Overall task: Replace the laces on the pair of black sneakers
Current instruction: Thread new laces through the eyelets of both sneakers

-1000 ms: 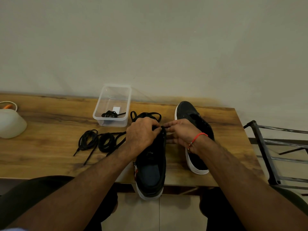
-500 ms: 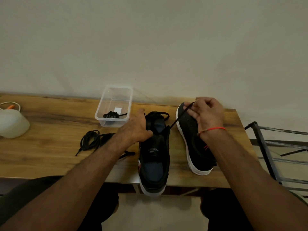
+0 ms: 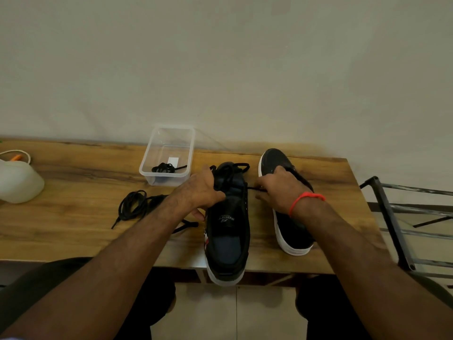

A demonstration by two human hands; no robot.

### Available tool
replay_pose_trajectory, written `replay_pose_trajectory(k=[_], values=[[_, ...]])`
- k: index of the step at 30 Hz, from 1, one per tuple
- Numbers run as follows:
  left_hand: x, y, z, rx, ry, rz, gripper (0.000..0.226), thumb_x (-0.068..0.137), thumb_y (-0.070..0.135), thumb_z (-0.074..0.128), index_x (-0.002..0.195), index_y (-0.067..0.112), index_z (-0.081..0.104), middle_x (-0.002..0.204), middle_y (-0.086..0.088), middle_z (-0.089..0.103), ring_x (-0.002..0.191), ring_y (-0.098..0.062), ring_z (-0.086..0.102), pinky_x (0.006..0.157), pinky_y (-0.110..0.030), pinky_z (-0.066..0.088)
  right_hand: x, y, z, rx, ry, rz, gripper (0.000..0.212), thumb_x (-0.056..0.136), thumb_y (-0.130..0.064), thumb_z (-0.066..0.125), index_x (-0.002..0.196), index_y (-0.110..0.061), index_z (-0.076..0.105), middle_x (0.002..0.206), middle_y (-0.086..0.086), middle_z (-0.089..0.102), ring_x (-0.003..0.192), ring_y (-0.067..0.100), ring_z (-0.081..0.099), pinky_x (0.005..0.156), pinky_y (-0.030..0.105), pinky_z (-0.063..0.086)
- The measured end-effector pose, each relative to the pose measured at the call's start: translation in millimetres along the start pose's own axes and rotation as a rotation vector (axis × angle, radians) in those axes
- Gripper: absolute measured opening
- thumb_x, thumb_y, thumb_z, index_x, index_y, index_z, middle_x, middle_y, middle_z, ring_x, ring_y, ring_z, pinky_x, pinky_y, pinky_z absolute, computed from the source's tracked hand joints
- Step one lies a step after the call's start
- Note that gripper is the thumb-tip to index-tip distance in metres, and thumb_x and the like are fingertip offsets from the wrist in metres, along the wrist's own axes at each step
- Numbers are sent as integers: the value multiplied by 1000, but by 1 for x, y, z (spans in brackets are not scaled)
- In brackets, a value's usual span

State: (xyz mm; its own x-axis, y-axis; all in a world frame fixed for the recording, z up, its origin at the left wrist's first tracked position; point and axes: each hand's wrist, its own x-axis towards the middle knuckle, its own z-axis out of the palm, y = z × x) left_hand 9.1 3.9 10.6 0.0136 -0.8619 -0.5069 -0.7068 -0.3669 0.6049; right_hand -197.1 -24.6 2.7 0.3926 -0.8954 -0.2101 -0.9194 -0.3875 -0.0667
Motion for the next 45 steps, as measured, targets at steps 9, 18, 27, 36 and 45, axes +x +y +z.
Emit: replay_pose_trajectory(k=[9, 18, 27, 36, 45], values=[[2, -1, -2, 62, -24, -11, 22, 97, 21, 65, 111, 16, 50, 94, -2, 59, 73, -13, 67, 42, -21, 51, -3, 18, -47, 1685, 955, 505, 12, 90, -12, 56, 79, -13, 59, 71, 0, 58, 53, 12, 44, 48, 26, 33], [9, -6, 1, -198, 57, -58, 40, 100, 55, 51, 109, 16, 57, 98, -5, 69, 82, -19, 70, 52, -30, 54, 0, 0, -24, 891, 241, 243, 16, 94, -22, 58, 109, -21, 63, 91, 2, 68, 78, 12, 58, 70, 29, 45], [20, -12, 5, -551, 201, -73, 14, 98, 28, 66, 99, 15, 59, 94, -6, 66, 75, -19, 65, 46, -26, 49, 4, -16, 6, -2, 45, -49, 36, 102, -37, 52, 136, -26, 54, 125, 7, 62, 111, 29, 48, 96, 42, 44], [6, 8, -20, -714, 390, 10, 19, 101, 32, 59, 91, 16, 57, 104, -11, 68, 92, -23, 66, 73, -40, 60, 0, 1, -33, 628, 291, 132, 20, 94, -26, 59, 82, -11, 63, 82, 8, 64, 75, 22, 59, 62, 30, 44], [-3, 18, -17, -816, 334, 86, 19, 103, 27, 57, 91, 14, 53, 108, -9, 66, 94, -29, 74, 80, -50, 63, 2, -17, -2, 213, -18, 52, 29, 98, -36, 61, 122, -19, 63, 110, 7, 69, 99, 26, 65, 91, 40, 56]])
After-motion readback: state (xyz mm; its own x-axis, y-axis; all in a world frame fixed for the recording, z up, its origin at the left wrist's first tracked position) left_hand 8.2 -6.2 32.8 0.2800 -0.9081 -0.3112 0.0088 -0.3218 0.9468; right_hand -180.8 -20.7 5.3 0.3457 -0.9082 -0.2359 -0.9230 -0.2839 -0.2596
